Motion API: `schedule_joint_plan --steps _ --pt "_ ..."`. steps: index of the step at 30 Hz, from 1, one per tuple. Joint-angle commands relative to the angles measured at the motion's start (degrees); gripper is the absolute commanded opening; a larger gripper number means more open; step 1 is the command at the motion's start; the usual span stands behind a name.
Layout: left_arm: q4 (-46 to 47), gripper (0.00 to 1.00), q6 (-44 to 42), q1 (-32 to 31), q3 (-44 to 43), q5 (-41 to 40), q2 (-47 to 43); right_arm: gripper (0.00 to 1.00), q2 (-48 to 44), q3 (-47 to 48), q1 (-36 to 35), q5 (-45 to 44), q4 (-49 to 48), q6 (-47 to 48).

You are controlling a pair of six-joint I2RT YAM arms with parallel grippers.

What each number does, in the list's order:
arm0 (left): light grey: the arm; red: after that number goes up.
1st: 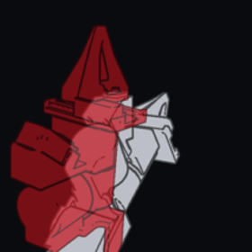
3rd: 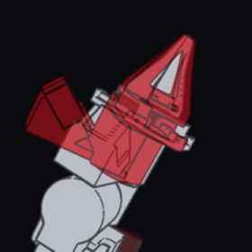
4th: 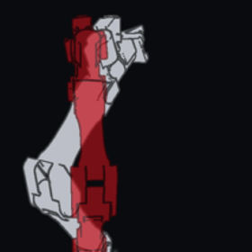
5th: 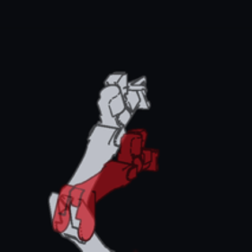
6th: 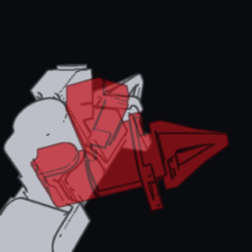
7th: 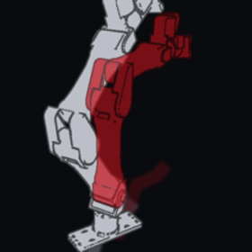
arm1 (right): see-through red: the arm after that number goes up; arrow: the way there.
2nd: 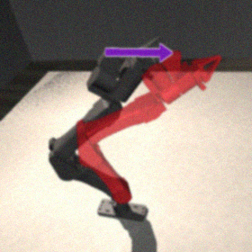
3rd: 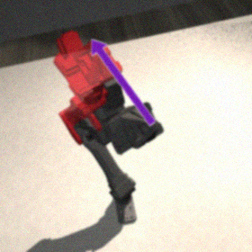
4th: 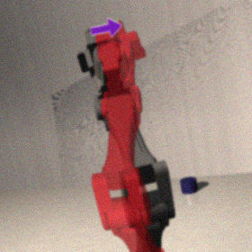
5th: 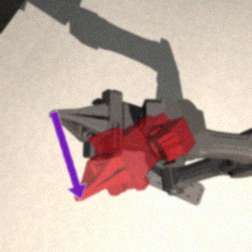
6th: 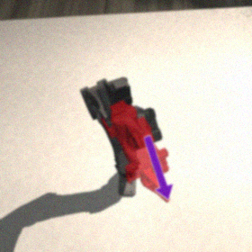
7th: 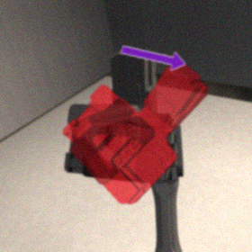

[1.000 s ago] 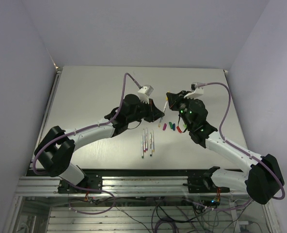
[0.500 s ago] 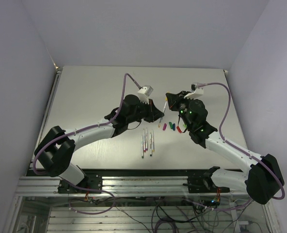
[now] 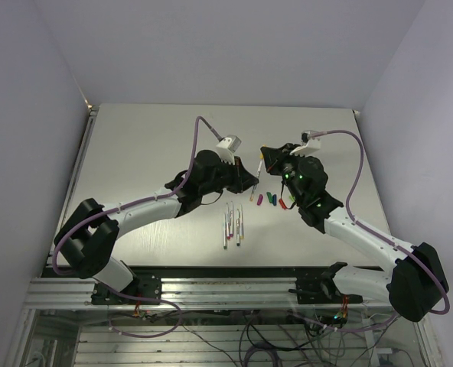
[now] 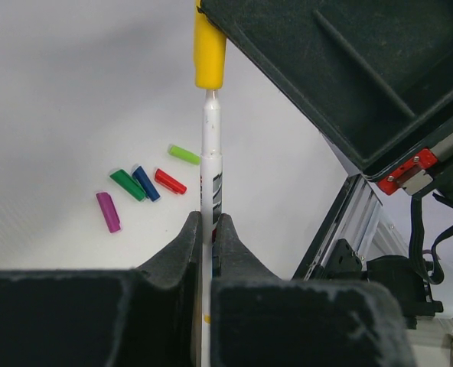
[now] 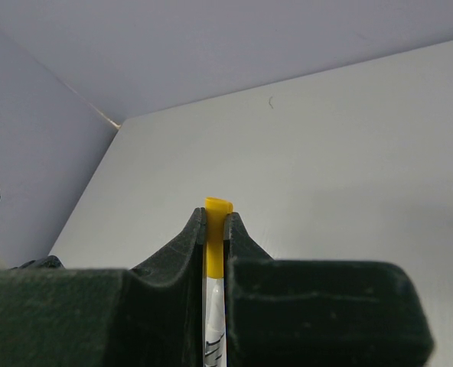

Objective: Insert the pens into the pen caps

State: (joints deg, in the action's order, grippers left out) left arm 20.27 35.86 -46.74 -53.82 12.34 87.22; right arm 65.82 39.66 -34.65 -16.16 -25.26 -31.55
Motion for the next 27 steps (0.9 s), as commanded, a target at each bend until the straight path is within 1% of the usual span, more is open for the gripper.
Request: schedule_joint_plan --steps 1,8,19,27 --pt "5.3 0.07 -0.2 -0.4 0.3 -1.3 -1.2 0.00 0.1 -1.2 -0.2 0.6 0.2 -0.6" --pt "6.9 0.07 -1.0 -0.4 1.5 -0.5 -2.4 0.00 0.0 -1.0 -0.2 -1.3 0.4 1.1" --pt "6.1 0.07 -1.3 -0.4 1.8 0.1 -2.6 0.00 0.5 -0.4 -0.2 -1.8 0.1 1.9" --pt "7.5 0.07 -0.4 -0.3 2.1 -0.7 -2.0 0.00 0.9 -0.4 -0.2 1.2 0.1 0.3"
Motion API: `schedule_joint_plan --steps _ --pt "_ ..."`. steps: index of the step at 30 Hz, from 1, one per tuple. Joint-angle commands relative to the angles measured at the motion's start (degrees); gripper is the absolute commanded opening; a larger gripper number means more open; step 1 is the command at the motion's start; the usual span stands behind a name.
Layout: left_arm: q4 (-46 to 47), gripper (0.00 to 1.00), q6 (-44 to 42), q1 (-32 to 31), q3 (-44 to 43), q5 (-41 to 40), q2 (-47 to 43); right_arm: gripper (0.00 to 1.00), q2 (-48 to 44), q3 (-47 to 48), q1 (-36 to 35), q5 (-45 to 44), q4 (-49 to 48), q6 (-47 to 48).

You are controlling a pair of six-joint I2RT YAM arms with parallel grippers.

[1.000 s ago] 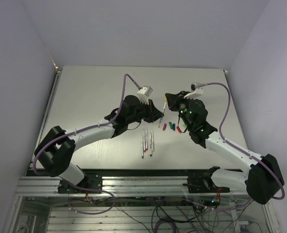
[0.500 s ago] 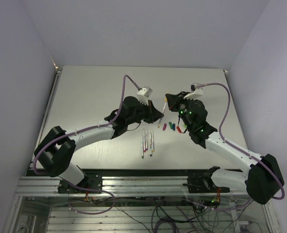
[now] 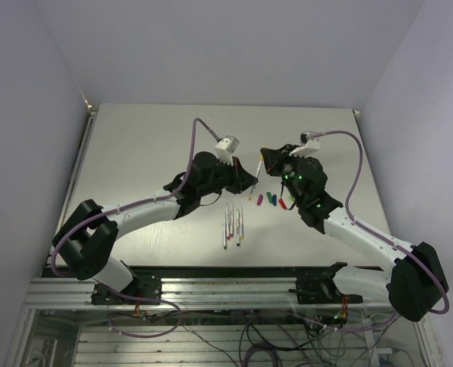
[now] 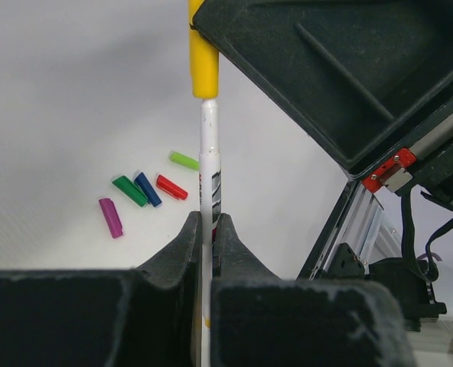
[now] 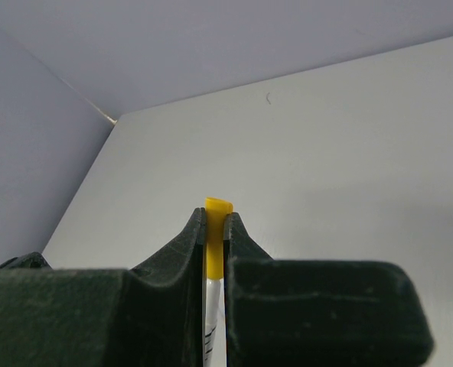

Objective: Insert the pens into the pen caps

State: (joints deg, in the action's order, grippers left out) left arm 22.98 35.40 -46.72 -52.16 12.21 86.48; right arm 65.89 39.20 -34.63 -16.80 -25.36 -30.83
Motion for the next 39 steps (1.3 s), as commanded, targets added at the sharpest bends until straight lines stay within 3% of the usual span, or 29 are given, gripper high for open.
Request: schedule_joint_plan --steps 1,15,23,39 --pt "4.9 0.07 0.1 -0.3 0.2 -0.7 -1.0 0.00 0.9 0.1 -0.2 2.5 0.3 -0.7" --pt "10.8 0.07 1.7 -0.4 0.2 -5.5 -0.5 0.00 2.0 -0.2 -0.2 13.4 6.2 1.2" --pt "9.3 0.07 2.4 0.5 -1.9 -10.9 -0.9 0.00 3.2 -0.4 -0.2 18.4 11.4 3.5" --pt "18.7 0.07 5.0 5.8 -0.9 -14.7 -2.3 0.00 6.2 -0.2 -0.4 21.5 18.8 6.6"
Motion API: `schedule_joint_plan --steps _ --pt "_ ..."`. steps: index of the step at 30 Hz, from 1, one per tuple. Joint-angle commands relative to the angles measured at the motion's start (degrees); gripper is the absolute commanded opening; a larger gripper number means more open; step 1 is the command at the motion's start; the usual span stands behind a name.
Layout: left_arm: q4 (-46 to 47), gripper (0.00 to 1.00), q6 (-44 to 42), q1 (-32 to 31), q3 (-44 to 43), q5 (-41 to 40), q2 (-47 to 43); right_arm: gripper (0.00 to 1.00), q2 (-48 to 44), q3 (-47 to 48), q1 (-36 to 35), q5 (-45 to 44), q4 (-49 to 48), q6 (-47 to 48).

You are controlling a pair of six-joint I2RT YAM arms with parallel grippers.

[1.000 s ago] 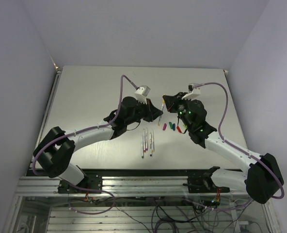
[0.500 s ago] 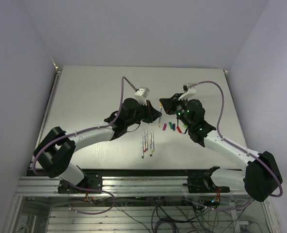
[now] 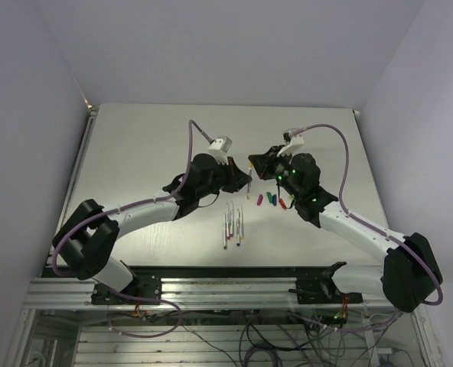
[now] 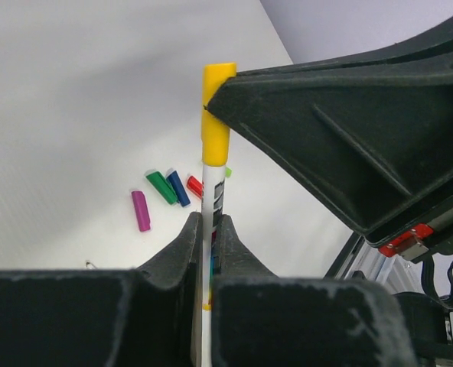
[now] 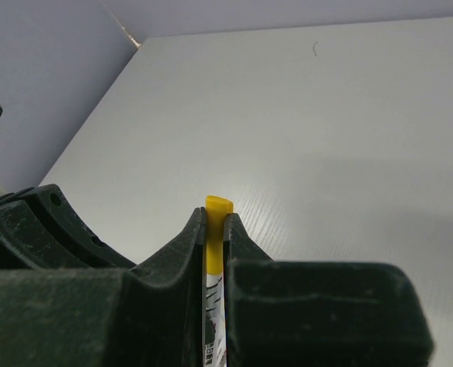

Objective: Insert the pens into the pen caps

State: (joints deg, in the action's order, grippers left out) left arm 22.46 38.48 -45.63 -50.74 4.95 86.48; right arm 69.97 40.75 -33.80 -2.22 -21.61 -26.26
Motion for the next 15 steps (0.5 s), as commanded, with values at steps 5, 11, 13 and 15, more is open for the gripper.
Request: schedule_joint_plan --steps 5,11,13,15 --pt "20.3 0.07 1.9 7.1 -3.5 -6.5 -2.5 0.00 3.3 -1.5 -1.4 7.6 16.9 2.9" --pt "21.1 0.07 2.5 7.5 -5.1 -3.7 -1.2 0.00 4.6 -0.5 -1.6 6.3 17.9 3.1" --pt "20.9 0.07 2.7 7.5 -5.4 -2.1 -0.3 0.00 5.2 0.1 -1.5 5.0 17.4 2.8" --pt "20.6 0.07 3.1 7.5 -5.4 0.3 0.4 0.00 6.2 1.3 -1.4 3.7 16.2 2.4"
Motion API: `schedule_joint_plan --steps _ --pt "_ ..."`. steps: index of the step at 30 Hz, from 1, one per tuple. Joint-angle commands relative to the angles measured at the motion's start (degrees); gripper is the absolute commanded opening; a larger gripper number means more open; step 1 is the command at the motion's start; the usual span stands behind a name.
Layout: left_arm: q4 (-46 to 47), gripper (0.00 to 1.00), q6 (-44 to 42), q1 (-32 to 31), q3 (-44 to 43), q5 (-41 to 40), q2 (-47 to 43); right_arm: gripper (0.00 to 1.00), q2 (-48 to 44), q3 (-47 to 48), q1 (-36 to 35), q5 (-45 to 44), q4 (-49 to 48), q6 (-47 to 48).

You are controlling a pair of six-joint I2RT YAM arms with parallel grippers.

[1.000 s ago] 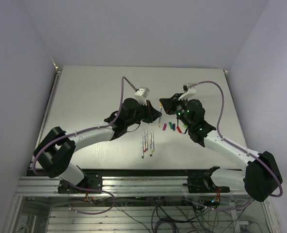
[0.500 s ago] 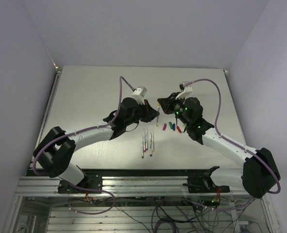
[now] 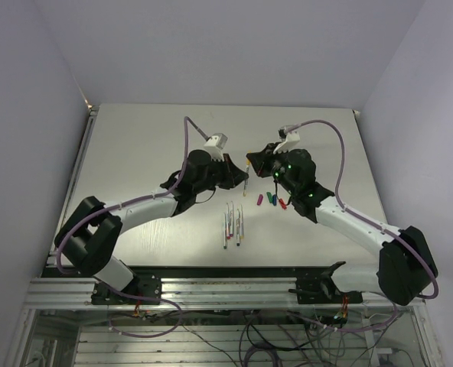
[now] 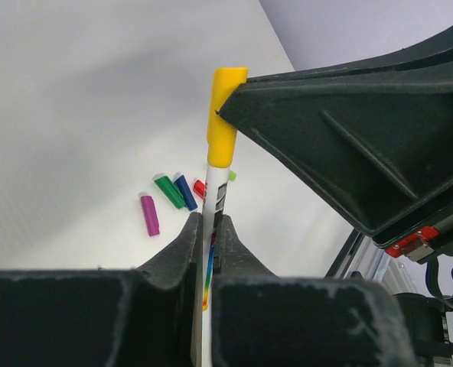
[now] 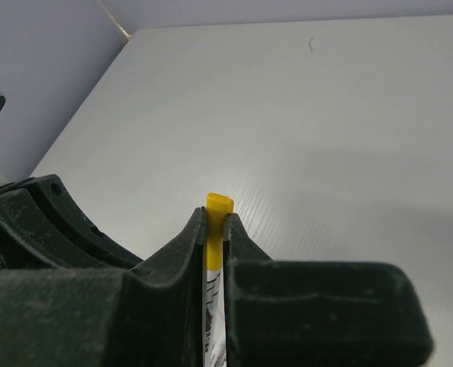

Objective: Insert the pens into the pen caps

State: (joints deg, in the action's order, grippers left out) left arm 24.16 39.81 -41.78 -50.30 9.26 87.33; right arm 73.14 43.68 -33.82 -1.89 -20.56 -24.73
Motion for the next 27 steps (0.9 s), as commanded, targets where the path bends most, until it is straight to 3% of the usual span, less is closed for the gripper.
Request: schedule_joint_plan --steps 1,7,16,22,27 --pt "18.7 0.07 2.0 3.6 -5.8 -3.2 -0.1 0.00 3.7 -0.9 -1.5 2.5 14.5 0.2" --pt "11.4 0.07 -0.7 2.0 -4.0 -2.8 -1.0 0.00 7.0 5.9 -1.4 -4.4 12.9 1.3" --pt "-2.0 0.07 -4.1 1.4 -1.0 -4.0 -1.3 0.41 2.8 12.8 -1.1 -18.8 8.3 7.1" --pt "-7.7 0.07 -5.6 2.1 -2.0 -9.7 0.7 0.49 -0.6 11.0 -0.6 -24.0 7.2 9.3" --pt "-12.0 0.07 -5.9 6.5 -4.6 -11.1 5.7 0.53 -3.0 7.2 1.0 -25.9 10.5 4.7"
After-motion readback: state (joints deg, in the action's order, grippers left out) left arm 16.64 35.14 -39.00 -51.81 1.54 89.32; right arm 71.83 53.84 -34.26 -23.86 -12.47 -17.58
